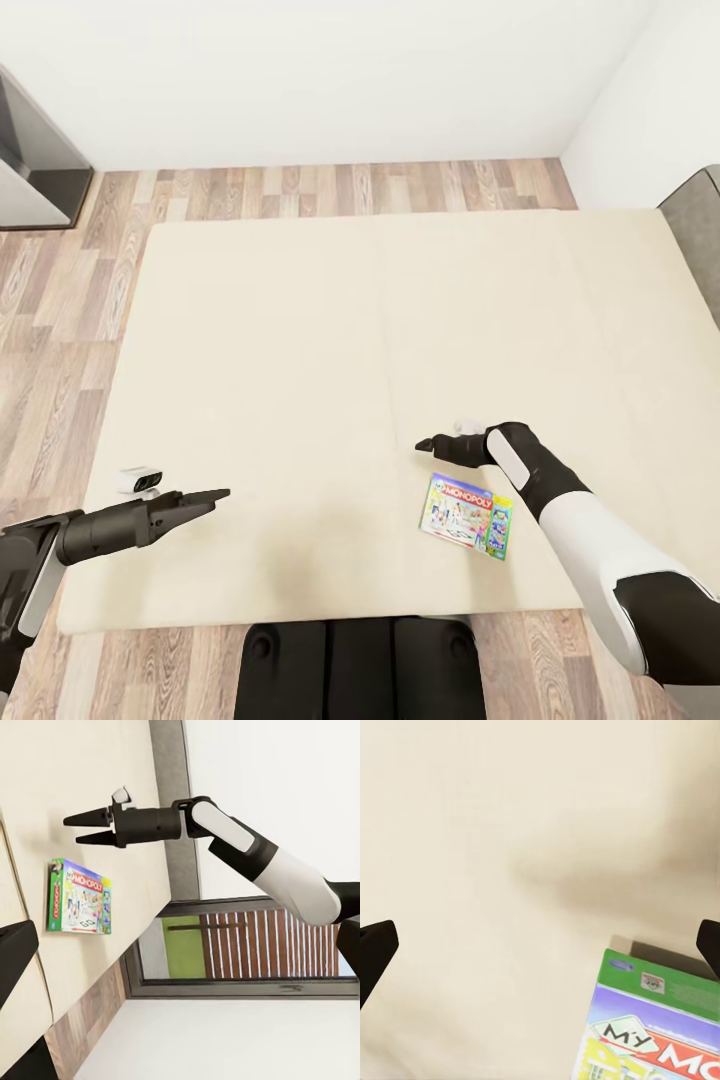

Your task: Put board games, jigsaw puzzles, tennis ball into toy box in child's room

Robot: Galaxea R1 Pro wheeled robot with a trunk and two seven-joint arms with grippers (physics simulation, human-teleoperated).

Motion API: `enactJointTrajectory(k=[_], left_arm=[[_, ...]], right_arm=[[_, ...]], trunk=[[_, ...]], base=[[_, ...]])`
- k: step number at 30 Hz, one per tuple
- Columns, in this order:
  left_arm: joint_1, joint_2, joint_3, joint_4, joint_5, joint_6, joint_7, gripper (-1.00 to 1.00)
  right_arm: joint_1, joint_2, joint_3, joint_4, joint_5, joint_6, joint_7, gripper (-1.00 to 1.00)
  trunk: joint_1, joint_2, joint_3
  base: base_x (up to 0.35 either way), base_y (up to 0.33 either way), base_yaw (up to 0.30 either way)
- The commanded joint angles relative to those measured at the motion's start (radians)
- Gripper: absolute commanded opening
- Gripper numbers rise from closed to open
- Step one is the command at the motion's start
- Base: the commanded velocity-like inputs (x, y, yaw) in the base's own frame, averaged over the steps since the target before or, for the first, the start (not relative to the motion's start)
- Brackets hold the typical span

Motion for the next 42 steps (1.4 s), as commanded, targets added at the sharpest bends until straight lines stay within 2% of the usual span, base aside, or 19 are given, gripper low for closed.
enactJointTrajectory(k=[1, 42], left_arm=[[0.000, 0.000, 0.000, 0.000, 0.000, 0.011, -0.004, 1.00], [0.000, 0.000, -0.001, 0.000, 0.000, 0.011, -0.004, 1.00]], right_arm=[[0.000, -0.001, 0.005, -0.001, 0.006, 0.002, 0.006, 1.00], [0.006, -0.001, 0.009, 0.004, 0.006, 0.000, 0.006, 1.00]], trunk=[[0.001, -0.002, -0.002], [0.001, -0.002, -0.043]], base=[[0.000, 0.000, 0.000], [0.000, 0.000, 0.000]])
